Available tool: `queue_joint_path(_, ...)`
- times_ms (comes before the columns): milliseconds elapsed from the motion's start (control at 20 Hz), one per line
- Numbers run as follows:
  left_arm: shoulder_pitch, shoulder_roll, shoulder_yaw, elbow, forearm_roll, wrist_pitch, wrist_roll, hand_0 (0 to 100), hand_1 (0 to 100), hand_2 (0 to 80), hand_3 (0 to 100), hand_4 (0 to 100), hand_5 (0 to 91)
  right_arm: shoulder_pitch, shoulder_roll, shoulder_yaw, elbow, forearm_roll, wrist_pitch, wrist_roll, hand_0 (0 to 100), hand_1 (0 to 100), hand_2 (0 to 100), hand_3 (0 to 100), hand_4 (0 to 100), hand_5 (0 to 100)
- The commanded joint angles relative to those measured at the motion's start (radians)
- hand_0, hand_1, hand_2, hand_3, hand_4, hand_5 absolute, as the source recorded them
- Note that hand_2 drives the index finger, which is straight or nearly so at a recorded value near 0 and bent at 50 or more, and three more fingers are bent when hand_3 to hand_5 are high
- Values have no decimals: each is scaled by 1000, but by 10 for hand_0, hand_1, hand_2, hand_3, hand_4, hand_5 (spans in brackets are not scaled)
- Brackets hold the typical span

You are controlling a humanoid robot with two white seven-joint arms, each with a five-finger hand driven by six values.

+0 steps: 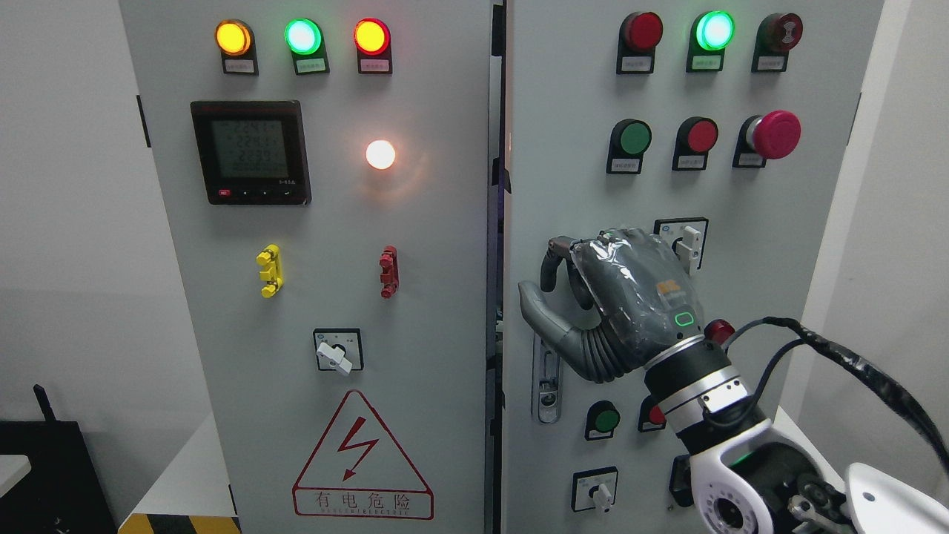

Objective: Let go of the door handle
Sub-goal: 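Pull the handle with the right hand to swing the door open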

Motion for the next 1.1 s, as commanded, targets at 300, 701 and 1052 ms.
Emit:
queue_joint_path(300,0,0,-25,0,0,-1,1,120,389,0,0,0,0,131,88,-212,-4,147,-117,-55,629,302,603,1000,959,997)
queue_joint_path(701,0,0,-25,0,0,1,1,120,389,0,0,0,0,135,125,-270,-18,199,-154,-57,637,297,607,1000,957,995)
queue_joint_path(1052,0,0,-25,0,0,-1,1,120,389,0,0,0,0,171,149,-324,-53,244,-222,-86,639,296,637,1000,955,995)
